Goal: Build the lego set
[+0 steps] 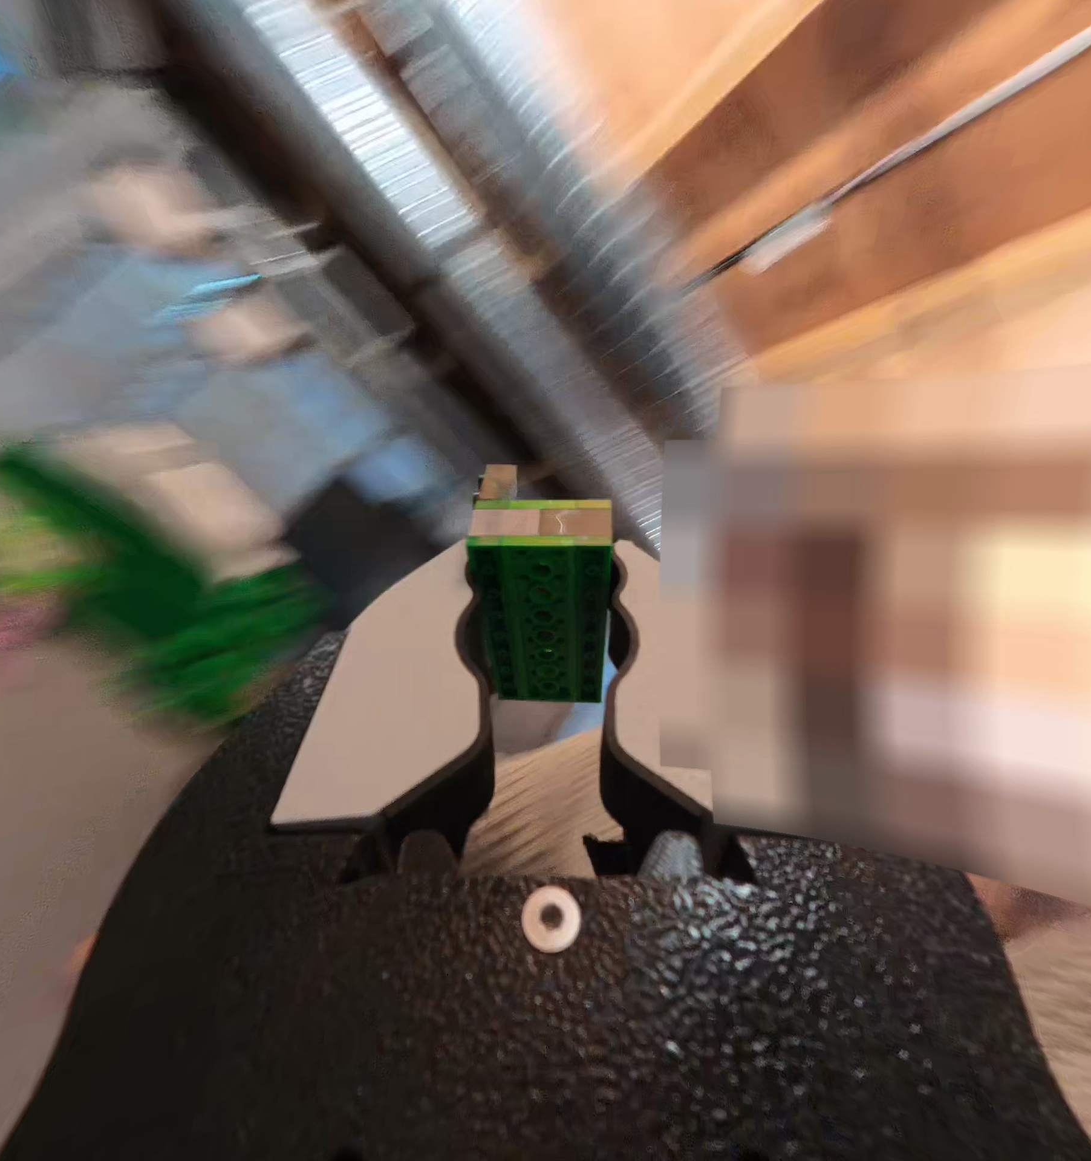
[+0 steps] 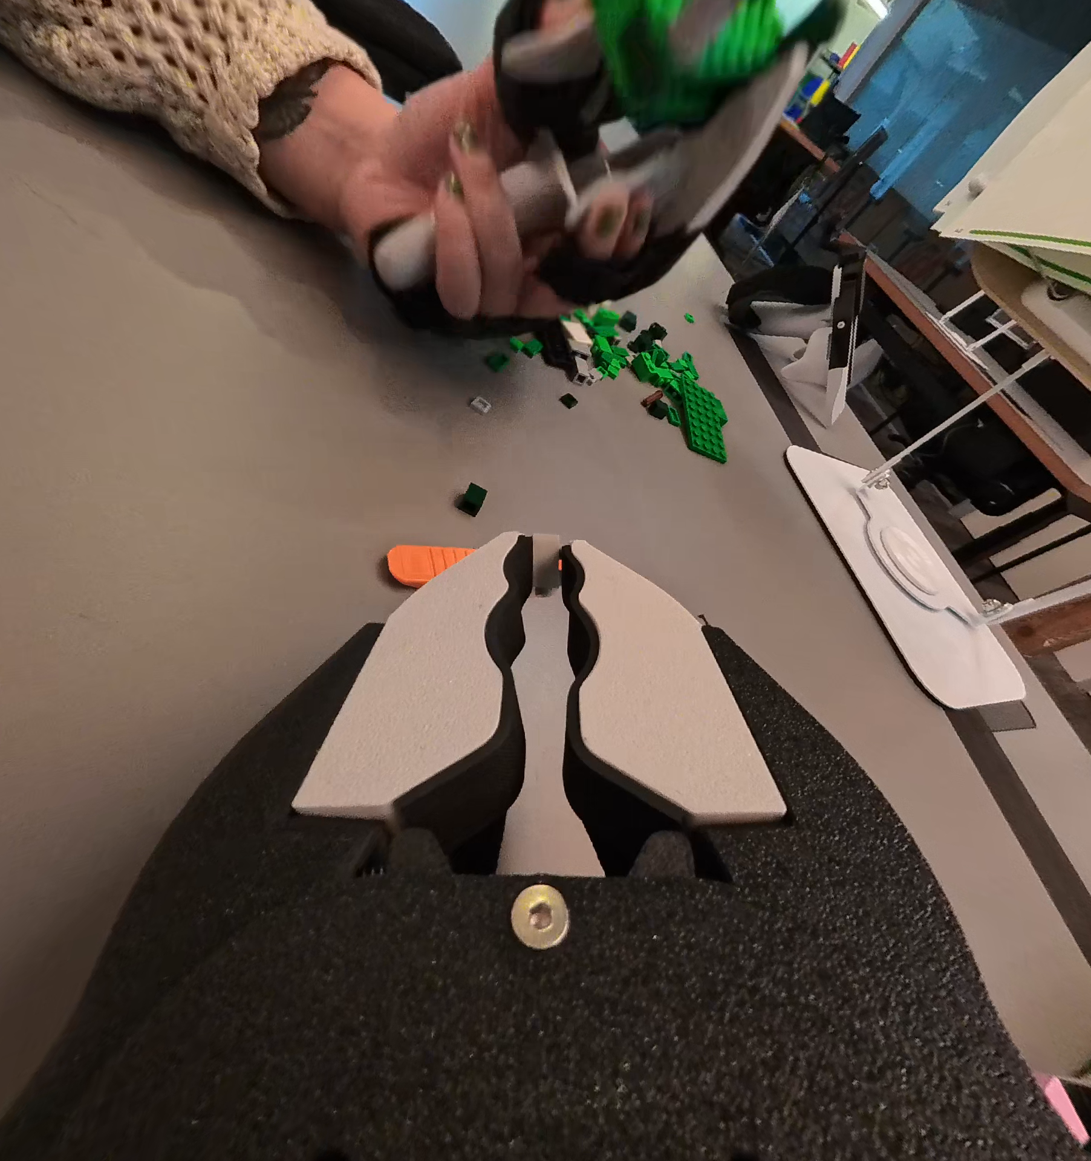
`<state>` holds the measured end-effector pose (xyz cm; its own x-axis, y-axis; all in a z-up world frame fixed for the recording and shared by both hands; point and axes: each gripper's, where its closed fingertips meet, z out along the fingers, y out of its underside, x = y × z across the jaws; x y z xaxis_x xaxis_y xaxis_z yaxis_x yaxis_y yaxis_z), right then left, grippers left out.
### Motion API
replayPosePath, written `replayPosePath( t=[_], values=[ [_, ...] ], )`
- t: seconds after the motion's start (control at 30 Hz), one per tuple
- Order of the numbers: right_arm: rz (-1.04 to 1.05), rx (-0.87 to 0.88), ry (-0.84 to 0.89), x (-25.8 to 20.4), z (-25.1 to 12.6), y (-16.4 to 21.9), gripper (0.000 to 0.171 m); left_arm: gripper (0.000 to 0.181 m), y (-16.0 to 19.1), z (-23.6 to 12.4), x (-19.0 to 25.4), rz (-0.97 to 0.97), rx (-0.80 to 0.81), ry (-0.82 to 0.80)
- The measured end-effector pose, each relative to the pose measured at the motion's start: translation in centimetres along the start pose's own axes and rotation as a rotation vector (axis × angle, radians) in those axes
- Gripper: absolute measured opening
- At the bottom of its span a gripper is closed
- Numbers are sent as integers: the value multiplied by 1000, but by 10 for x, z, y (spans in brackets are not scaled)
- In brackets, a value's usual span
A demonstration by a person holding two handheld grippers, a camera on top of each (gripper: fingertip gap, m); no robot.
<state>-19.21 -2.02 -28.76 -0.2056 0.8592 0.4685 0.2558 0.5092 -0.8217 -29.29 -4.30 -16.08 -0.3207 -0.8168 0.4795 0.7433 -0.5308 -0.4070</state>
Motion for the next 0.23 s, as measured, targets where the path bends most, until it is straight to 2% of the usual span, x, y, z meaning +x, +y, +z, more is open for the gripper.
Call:
replayPosePath(
  t=[0.07, 0.23],
  values=[
    [-6, -4, -1, -1, 0, 0, 8, 35, -11, 5, 26, -135, 67, 202],
    [-25, -11, -9, -3, 1, 1, 8, 35, 15, 27, 115, -188, -211, 626]
  ],
)
